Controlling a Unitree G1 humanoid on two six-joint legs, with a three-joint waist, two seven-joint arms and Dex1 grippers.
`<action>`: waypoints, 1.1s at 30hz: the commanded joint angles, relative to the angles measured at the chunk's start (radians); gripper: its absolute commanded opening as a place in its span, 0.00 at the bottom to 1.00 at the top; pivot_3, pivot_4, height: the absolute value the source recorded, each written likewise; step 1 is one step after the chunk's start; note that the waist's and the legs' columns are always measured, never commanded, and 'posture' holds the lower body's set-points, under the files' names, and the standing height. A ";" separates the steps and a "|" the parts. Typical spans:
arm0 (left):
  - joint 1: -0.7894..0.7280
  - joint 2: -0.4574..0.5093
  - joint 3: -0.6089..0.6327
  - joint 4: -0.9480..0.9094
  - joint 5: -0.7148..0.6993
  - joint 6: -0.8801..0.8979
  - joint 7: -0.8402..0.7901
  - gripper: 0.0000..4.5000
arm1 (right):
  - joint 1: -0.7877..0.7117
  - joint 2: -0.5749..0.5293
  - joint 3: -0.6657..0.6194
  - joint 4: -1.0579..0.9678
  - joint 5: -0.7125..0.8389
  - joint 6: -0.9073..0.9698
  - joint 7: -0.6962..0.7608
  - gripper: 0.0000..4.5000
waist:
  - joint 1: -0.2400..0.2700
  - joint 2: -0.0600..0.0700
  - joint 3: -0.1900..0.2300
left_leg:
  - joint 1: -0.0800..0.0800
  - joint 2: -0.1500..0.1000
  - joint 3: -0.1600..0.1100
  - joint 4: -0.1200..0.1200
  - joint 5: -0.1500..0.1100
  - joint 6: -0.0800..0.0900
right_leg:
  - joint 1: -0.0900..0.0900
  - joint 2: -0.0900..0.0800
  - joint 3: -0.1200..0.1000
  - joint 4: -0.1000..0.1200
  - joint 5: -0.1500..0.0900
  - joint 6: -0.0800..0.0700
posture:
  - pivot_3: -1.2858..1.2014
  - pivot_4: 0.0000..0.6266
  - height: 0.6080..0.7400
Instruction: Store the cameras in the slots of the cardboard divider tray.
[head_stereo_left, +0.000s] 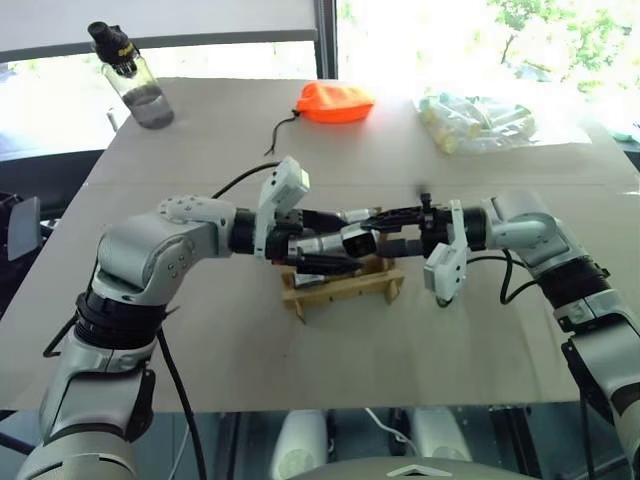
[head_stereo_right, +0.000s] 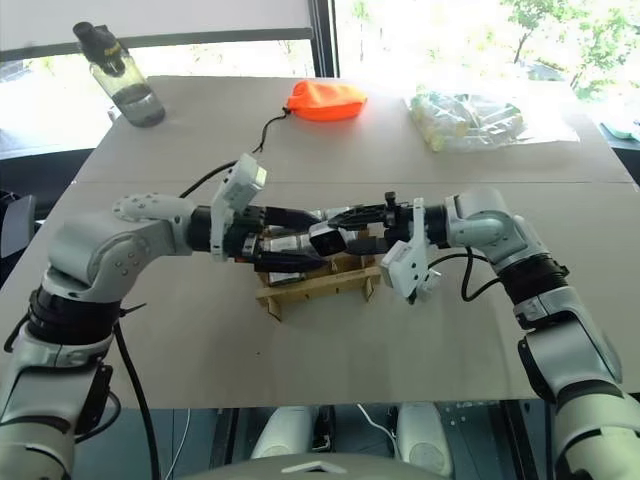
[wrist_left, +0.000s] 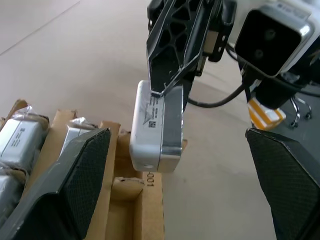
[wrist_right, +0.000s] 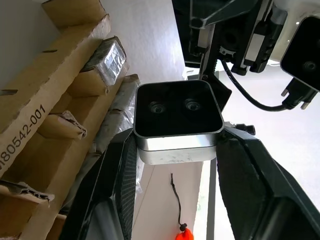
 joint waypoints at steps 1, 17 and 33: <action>-0.052 -0.002 -0.033 0.039 0.045 -0.014 -0.026 1.00 | -0.021 -0.003 0.002 -0.034 0.022 0.005 -0.025 0.39 | 0.001 0.000 0.000 | 0.000 0.000 0.000 0.000 0.000 0.000 | 0.000 0.000 0.000 0.000 0.000 0.000 | 0.52 0.24 0.89; -0.090 -0.030 -0.058 0.064 0.091 -0.004 -0.080 0.84 | -0.009 -0.002 0.054 -0.058 0.019 0.030 -0.029 0.39 | 0.000 0.000 0.000 | -0.001 0.000 0.000 0.000 0.000 0.000 | -0.001 0.000 0.000 0.000 0.000 0.000 | 0.52 0.24 0.89; -0.066 -0.033 -0.046 0.035 0.091 -0.003 -0.081 0.17 | 0.051 -0.056 0.055 -0.148 0.211 0.211 0.068 1.00 | 0.003 0.000 0.000 | -0.001 0.000 -0.001 0.000 0.000 0.000 | -0.001 0.000 0.000 0.000 0.000 0.000 | 0.52 0.24 0.89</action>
